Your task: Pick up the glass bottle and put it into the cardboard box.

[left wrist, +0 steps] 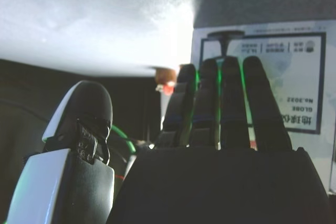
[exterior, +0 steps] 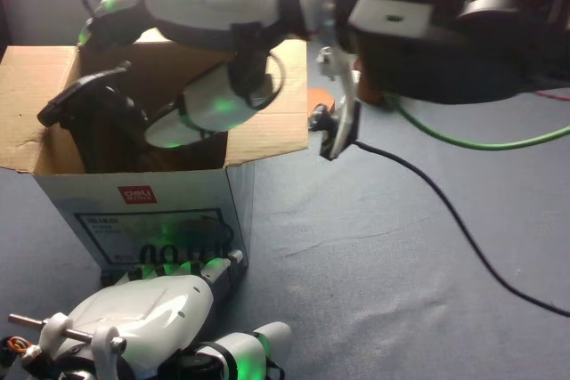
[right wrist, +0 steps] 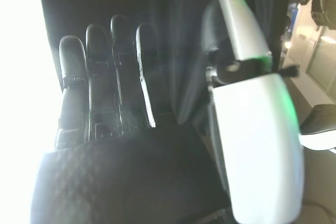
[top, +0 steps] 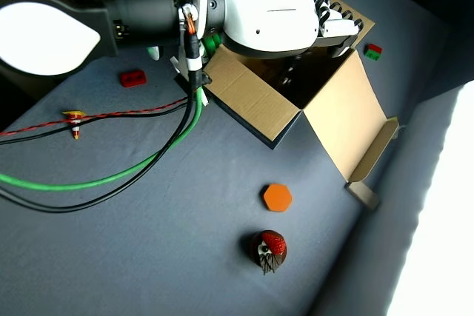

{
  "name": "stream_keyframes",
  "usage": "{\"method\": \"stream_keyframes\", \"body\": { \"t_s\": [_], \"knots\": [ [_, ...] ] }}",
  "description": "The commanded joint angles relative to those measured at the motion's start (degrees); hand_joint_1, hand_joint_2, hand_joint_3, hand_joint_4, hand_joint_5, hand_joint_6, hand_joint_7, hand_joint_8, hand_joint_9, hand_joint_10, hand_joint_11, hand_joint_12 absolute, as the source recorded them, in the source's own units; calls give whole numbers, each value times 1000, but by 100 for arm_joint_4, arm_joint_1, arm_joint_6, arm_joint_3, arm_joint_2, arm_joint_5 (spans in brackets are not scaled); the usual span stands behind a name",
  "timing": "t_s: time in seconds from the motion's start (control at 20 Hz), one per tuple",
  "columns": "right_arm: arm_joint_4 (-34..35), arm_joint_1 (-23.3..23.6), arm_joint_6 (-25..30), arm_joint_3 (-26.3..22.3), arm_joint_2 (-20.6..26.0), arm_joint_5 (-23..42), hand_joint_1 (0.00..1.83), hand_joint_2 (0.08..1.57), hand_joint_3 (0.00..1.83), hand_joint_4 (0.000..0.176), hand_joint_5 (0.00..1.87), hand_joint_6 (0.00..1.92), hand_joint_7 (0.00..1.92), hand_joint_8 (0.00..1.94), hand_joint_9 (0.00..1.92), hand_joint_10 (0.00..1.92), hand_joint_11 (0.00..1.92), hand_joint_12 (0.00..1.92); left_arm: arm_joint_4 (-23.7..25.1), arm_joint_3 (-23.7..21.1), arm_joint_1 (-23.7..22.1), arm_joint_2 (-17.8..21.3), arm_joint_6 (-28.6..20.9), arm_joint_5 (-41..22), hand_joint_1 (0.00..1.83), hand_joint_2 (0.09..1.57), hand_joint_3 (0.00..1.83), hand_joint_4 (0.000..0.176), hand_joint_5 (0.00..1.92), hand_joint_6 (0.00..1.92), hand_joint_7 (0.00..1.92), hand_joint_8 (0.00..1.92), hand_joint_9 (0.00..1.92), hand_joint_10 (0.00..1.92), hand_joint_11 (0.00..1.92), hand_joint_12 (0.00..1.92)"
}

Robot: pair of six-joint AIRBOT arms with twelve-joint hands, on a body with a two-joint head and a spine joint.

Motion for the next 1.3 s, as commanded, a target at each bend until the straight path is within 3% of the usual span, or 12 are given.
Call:
{"method": "stream_keyframes", "body": {
  "t_s": [0.0,0.3,0.6,0.85,0.9,0.95,1.0,1.05,1.1,1.15,1.2,1.25],
  "knots": [
    [14,163,133,-126,139,618,773,1026,0,0,303,292,469,10,237,386,0,1102,403,-17,-22,27,-32,-229,48,1275,0,14,82,3,101,0,66,0,0,158],
    [1050,686,0,-1490,1637,-209,765,1020,0,0,291,275,462,5,235,374,0,1091,-256,-312,-469,142,424,-296,48,1275,0,15,79,1,101,0,66,0,0,149],
    [2190,685,-666,-2436,3068,-466,754,1012,0,0,302,270,461,4,242,368,0,1086,-1751,-810,-1721,272,1275,-934,46,1275,0,14,92,6,100,0,66,0,0,148],
    [2065,-428,-725,-2799,3651,1173,460,1081,15,0,390,302,545,32,304,389,0,1110,-2630,-1003,-2910,249,1986,-1516,57,1282,2,10,175,25,207,19,117,13,0,177],
    [1920,-743,-740,-2848,3720,1775,354,1140,20,0,463,403,645,54,368,488,0,1190,-2839,-998,-3223,247,2172,-1609,61,1285,2,7,277,46,320,32,171,23,0,253],
    [1962,-968,-814,-2856,3764,2192,278,1211,15,0,578,806,845,249,491,926,24,1517,-3001,-995,-3469,250,2269,-1721,82,1299,1,0,556,133,679,108,443,85,0,626],
    [2268,-1096,-943,-2855,3797,2391,278,1211,15,0,578,806,845,249,491,926,24,1517,-3079,-997,-3643,250,2317,-1846,82,1299,1,0,556,133,679,108,443,85,0,626],
    [2638,-1188,-1035,-2845,3805,2457,283,1239,13,0,621,1023,833,579,539,1150,180,1636,-3165,-998,-3804,250,2415,-1904,86,1305,1,0,617,377,806,233,603,194,0,949],
    [2799,-1204,-1045,-2815,3803,2369,296,1297,14,0,758,1235,851,1134,727,1510,666,1780,-3263,-998,-3975,249,2555,-1931,130,1331,3,0,658,1019,806,907,623,1160,219,1533],
    [2801,-1196,-1089,-2804,3789,2234,296,1297,14,0,758,1235,851,1134,727,1510,666,1780,-3290,-999,-4073,249,2610,-1937,130,1331,3,0,658,1019,806,907,623,1160,219,1533],
    [2799,-1207,-1304,-2804,3756,2081,368,1333,13,0,882,1327,943,1348,863,1694,945,1902,-3330,-1011,-4193,264,2666,-1981,237,1356,3,0,789,1198,872,1250,710,1562,466,1893],
    [2799,-1266,-1577,-2805,3691,1980,396,1347,12,0,925,1408,988,1404,911,1744,1009,1917,-3383,-1033,-4341,292,2713,-2100,297,1366,3,0,829,1256,901,1378,766,1678,570,1915]
  ]
}}
